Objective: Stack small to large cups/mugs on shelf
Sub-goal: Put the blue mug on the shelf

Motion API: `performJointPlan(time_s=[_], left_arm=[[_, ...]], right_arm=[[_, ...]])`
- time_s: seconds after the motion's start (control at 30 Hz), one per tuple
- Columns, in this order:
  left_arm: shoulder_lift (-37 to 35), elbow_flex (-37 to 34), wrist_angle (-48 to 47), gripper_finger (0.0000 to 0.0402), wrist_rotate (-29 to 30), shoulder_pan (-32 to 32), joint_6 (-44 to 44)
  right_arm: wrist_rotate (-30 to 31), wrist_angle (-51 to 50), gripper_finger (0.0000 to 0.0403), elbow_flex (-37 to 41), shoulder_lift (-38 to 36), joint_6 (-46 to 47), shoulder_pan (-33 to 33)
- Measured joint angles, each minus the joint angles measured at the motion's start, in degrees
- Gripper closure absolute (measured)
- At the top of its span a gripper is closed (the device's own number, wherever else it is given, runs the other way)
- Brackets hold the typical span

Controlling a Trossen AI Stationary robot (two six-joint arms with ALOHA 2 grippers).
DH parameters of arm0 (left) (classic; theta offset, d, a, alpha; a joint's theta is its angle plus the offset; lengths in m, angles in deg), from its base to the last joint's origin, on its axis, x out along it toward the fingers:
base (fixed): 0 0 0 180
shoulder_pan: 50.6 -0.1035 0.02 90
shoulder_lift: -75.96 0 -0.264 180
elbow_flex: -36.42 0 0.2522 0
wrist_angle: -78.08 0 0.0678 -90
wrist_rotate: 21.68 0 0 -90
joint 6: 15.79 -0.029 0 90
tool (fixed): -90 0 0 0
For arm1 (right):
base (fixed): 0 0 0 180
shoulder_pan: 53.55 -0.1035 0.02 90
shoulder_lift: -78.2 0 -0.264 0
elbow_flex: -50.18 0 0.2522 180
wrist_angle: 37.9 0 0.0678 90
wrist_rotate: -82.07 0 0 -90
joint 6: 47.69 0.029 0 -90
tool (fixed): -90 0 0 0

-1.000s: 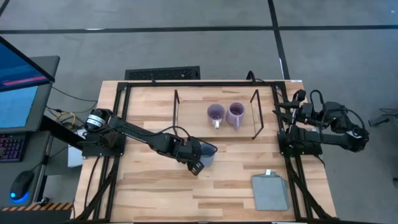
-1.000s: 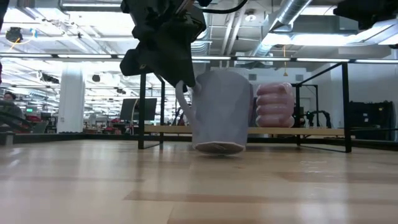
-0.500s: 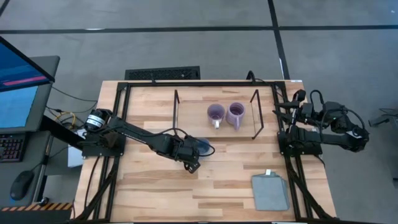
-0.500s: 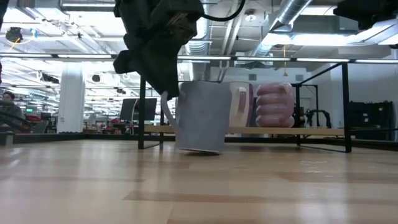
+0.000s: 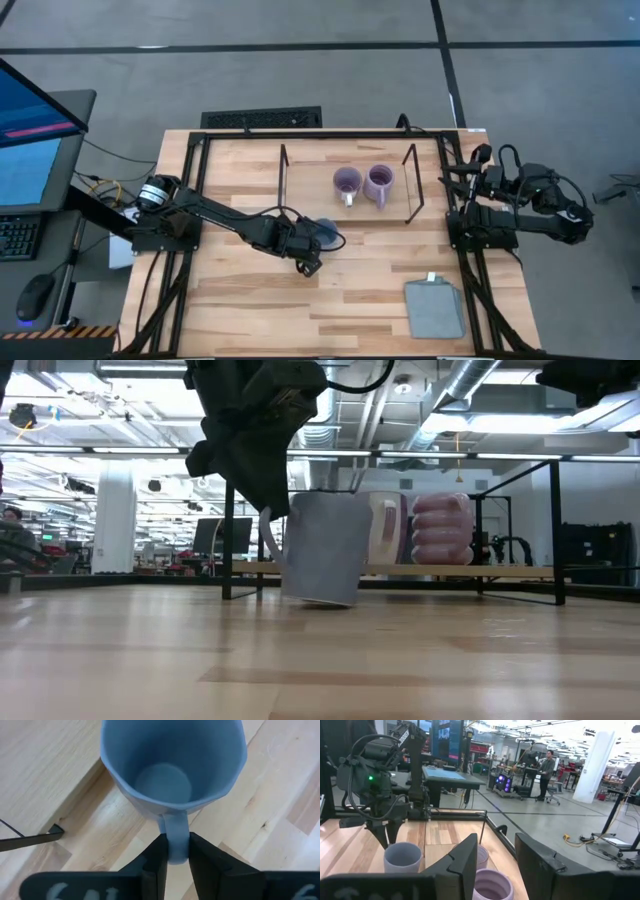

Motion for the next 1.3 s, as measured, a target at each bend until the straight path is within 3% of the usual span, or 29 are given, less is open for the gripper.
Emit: performJointPlan(time_s=[0.5,0.73,1.3], left_arm=[[1.03,0.02,0.43,0.0321,-0.63,0.03,-0.01],[6.26,0.47,1.46,0.0320,-5.40,0.33,1.74],[7.21,5.11,-2.78,0.0319,-3.13,0.46,2.79]], right_arm=[[0.00,0.00,0.0250,-0.01,-0.02,0.00,0.00],[-0.02,-0.06,0.0248,0.01,0.00,0.00,0.00],[-0.02,-0.02,0.0248,0.01,0.00,0.00,-0.02]])
